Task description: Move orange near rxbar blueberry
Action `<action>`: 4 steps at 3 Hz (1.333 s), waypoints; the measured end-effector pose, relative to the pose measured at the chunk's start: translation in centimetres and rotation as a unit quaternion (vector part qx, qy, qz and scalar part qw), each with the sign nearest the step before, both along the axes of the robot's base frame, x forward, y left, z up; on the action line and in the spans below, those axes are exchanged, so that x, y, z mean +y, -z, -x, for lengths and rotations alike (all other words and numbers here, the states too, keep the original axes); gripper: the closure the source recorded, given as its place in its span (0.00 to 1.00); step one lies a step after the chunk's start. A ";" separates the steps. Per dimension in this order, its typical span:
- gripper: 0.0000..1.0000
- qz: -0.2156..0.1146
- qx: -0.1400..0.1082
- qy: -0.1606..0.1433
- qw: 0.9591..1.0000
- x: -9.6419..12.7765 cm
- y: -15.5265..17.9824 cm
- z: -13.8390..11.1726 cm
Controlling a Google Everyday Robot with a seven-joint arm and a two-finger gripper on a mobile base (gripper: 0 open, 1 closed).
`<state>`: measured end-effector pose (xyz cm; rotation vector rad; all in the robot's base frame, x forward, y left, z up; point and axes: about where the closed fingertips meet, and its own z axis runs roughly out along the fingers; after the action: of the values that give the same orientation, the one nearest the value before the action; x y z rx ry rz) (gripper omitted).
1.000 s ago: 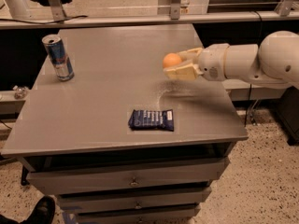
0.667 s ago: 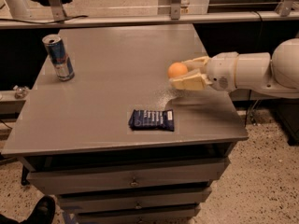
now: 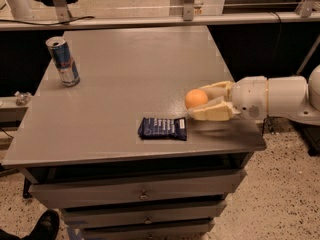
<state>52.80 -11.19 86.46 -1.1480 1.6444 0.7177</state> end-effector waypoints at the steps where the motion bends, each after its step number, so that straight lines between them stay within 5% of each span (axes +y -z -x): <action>1: 1.00 -0.009 0.006 -0.037 0.999 0.6 0.8 2.2; 2: 0.84 -0.014 0.012 -0.073 0.997 1.4 1.4 3.7; 4: 0.37 -0.013 0.010 -0.120 0.993 2.3 2.0 5.0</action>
Offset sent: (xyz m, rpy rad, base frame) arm -0.0560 0.0178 -0.0213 0.0407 0.0403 0.2329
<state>47.81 -8.91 84.46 -1.3372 1.5236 0.9015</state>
